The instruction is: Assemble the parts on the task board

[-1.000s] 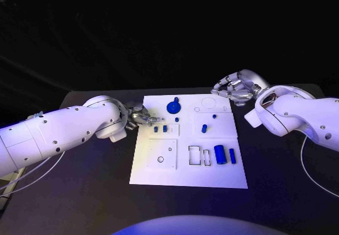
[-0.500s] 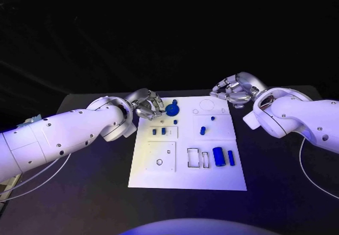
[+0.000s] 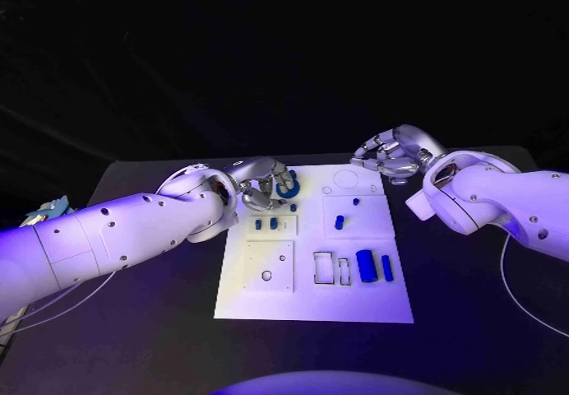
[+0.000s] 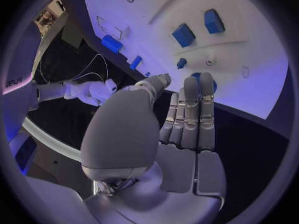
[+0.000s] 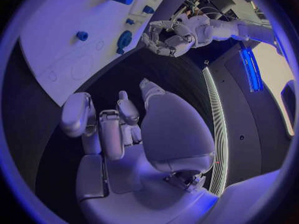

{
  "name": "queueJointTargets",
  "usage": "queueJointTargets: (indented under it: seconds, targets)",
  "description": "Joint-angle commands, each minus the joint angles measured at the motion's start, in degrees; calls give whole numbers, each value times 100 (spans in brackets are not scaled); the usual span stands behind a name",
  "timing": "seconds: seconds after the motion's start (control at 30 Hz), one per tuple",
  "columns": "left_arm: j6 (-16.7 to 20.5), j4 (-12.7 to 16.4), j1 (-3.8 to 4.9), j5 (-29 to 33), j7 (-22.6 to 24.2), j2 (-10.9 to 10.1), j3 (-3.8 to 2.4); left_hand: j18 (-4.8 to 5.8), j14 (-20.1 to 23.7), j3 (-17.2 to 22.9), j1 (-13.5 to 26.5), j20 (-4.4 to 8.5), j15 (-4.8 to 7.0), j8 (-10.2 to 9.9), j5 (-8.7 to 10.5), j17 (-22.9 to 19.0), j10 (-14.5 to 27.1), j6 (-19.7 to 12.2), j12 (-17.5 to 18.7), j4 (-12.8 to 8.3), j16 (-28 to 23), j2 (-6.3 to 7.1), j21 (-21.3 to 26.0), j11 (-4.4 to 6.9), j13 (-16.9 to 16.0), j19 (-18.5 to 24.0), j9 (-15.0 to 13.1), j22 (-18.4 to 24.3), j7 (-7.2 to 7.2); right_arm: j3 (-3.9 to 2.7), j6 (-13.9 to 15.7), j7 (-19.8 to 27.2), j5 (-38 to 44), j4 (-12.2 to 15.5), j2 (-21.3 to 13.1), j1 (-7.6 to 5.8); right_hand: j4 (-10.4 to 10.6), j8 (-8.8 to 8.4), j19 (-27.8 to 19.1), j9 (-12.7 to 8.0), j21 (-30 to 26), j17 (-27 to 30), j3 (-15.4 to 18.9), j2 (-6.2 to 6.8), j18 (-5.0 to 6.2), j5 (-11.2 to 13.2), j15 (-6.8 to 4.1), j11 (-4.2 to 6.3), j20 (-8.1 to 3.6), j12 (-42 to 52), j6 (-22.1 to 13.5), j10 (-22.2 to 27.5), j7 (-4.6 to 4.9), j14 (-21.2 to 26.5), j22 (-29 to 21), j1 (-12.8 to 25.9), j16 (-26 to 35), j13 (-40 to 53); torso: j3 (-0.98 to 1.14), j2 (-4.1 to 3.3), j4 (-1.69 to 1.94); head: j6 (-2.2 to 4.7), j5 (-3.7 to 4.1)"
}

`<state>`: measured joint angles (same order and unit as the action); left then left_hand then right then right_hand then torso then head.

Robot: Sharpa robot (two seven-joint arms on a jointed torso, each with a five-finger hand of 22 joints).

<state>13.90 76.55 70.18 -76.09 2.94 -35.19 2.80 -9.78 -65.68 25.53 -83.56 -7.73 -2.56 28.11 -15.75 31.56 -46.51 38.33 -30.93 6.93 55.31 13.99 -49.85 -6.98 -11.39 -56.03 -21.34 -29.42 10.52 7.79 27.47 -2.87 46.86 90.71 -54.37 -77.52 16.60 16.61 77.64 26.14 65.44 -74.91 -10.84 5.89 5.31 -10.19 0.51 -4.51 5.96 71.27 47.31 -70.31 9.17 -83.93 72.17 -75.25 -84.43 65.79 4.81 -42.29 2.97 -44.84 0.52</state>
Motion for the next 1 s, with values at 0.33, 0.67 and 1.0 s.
queueJointTargets:
  seconds: [0.33,0.67,1.0]
  targets:
    - [-476,-321,-1,-1330,21,330,15,-77,-347,21,6,15,25,-85,41,608,-251,289,14,-135,1010,4,-524,16,236,-122,293,-336,-9,1,27,81,-31,-18,35,12,-7,26,-62,10,-57,-207,37,-27,45,-40,-42,9,10,-90,-39,100,2,-297,-27,44,48,-77,4,7,-4,15,-11]
    - [-612,-445,-1,-1530,-151,514,14,-79,-535,109,41,24,37,-59,39,903,-270,468,32,-119,1343,-48,-703,34,306,-138,360,-452,-65,2,84,126,-61,-38,61,16,-8,105,-642,34,-1311,783,50,-75,270,-50,-51,12,8,-1141,-152,938,5,7,-867,0,716,-1270,9,7,3,13,-10]
    - [-724,-488,2,-1565,-238,628,12,-81,-790,227,59,48,75,-87,43,1292,-435,622,2,-122,1680,-79,-884,80,352,-175,444,-565,-102,2,107,121,-63,-45,82,19,-7,115,-636,37,-1336,793,49,-85,271,-51,-54,15,6,-1164,-156,934,3,3,-883,-2,734,-1303,10,4,2,3,-10]
